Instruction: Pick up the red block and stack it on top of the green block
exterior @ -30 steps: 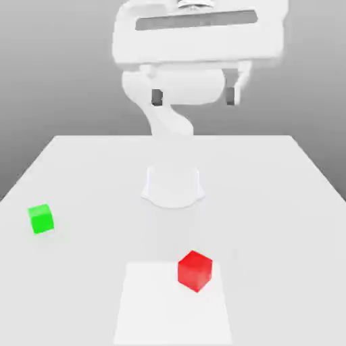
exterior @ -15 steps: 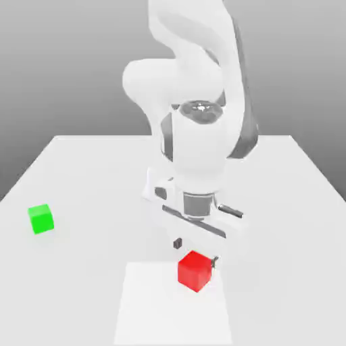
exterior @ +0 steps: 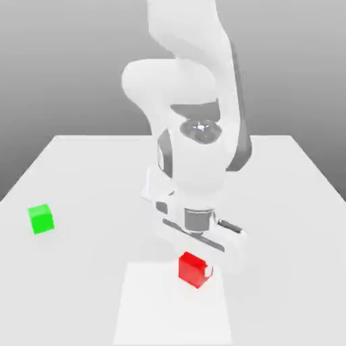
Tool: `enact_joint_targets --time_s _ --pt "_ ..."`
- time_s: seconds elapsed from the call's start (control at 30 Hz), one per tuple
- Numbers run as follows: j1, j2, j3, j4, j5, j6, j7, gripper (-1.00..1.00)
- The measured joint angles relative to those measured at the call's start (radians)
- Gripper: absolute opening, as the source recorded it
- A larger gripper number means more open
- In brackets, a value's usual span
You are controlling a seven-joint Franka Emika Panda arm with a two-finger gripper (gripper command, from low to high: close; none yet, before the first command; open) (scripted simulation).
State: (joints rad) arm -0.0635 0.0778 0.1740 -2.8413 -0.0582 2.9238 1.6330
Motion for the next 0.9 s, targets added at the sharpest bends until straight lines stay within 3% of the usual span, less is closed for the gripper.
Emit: enact_joint_targets --time_s 0.13,0.2,0.77,0.9 --pt "0.008 -0.112 0.006 -0.019 0.074 -0.096 -0.057 -1.00" --pt "-0.069 -0.136 -0.039 -0.019 0.070 -0.120 -0.081 -1.00" --pt "-0.662 -0.240 -0.570 0.018 -0.081 -0.252 -0.290 -1.00" --pt "-0.649 -0.194 -0.616 0.024 0.033 -0.229 -0.388 -1.00"
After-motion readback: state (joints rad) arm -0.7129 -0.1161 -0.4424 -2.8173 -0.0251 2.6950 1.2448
